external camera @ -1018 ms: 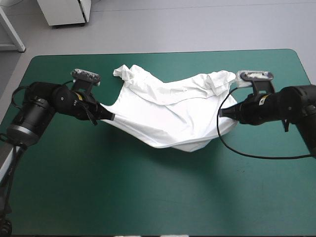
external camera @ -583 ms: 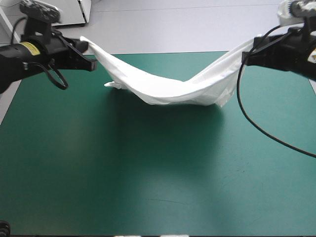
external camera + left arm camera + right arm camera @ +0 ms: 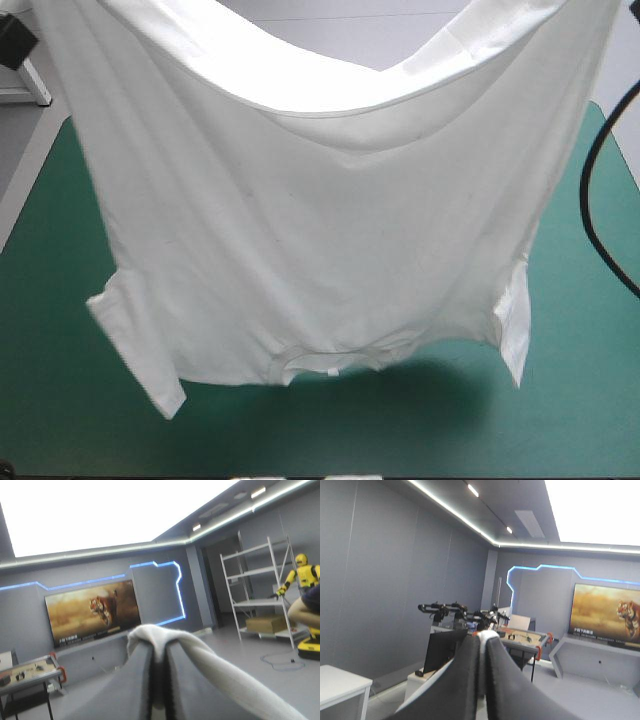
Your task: Fold the cloth
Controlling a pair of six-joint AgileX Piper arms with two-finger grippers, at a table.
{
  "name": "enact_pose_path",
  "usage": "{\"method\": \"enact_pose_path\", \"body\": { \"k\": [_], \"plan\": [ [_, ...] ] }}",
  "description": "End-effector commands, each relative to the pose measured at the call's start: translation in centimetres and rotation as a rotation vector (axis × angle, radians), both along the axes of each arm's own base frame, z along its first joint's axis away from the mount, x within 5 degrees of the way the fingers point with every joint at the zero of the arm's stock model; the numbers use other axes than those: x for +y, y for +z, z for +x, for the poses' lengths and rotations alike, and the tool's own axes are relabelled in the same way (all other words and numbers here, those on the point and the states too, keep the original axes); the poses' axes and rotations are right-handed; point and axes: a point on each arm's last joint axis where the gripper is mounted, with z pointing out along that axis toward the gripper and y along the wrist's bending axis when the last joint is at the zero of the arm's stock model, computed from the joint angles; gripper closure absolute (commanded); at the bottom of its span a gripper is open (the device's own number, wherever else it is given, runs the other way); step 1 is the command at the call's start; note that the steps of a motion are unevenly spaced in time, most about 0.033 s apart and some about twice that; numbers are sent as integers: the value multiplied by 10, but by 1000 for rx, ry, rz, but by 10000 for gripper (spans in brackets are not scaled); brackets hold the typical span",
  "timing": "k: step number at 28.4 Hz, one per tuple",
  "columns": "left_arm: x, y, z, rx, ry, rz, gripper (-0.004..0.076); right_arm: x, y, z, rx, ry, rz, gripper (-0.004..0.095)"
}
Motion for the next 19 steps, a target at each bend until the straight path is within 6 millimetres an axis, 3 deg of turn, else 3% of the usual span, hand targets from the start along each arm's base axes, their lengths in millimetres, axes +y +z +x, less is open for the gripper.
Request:
{"method": "enact_pose_path", "body": {
  "k": [1, 4, 7, 8, 10, 13, 17, 19],
  "plan": [
    [7, 16, -22, -151, -12, -94, 733, -4, 11, -16, -129, -2, 39, 921],
    [7, 15, -19, -150, -7, -84, 733, -4, 9, -9, -103, -15, 44, 921],
    [3, 12, 0, -120, 14, -68, 733, -3, 4, 11, -35, -46, 34, 921],
    [0, 9, 12, -106, 30, -60, 733, -2, 0, 26, 8, -72, 26, 921],
    [-6, -1, 55, -44, 96, -36, 733, 1, -11, 67, 93, -129, 22, 921],
    [-11, -14, 106, -3, 192, -49, 733, 8, -20, 114, 98, -165, 14, 921],
    [-17, -26, 159, -67, 237, -127, 733, 17, -26, 161, 4, -166, 49, 921],
    [-19, -28, 175, -148, 234, -173, 733, 20, -26, 176, -95, -173, 69, 921]
  ]
}}
